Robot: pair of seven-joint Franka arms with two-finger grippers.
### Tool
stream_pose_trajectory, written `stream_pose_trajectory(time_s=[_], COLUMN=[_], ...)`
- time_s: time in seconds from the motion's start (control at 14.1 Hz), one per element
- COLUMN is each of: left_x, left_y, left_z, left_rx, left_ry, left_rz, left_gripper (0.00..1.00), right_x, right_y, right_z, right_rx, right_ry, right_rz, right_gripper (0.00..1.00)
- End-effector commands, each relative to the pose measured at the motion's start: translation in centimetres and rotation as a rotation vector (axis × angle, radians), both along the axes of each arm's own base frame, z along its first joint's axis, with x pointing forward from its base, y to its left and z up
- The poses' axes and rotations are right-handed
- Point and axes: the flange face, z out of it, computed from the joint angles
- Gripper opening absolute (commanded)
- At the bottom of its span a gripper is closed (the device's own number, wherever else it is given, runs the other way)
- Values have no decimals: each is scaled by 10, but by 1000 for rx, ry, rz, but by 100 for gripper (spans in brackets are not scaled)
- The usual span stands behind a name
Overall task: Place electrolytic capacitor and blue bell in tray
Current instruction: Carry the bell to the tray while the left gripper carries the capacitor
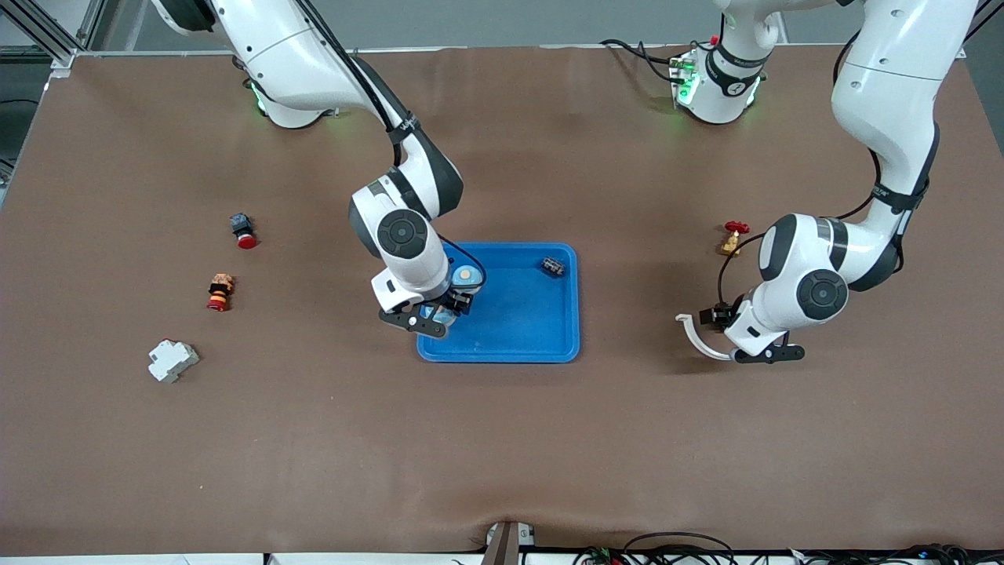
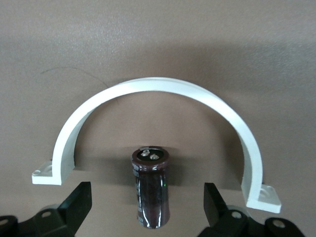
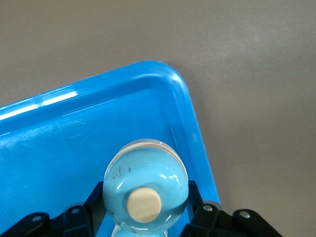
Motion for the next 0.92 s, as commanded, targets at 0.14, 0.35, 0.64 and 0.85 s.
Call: stream_pose_trajectory(time_s=[0.14,0.35,0.64,0.85], left_x=[-6,-12,-11,-10], left_y=[-2,-3,-4,-1], left_z=[-11,-14,-15,-13], left_rx=[11,13,17,15], left_ry=[17,37,36,34], left_rz=[0,23,56,68], left_gripper=[100,100,71,31], right_x=[7,1,-1,-7], right_y=[16,24,29,37], right_z=[-6,-19,-31,-39], right_rx=[-30,-49,-40,-37], right_ry=[-28,-33,-59,-64], right_rz=[-14,-31,-66,-71], right_gripper=[0,0,0,0])
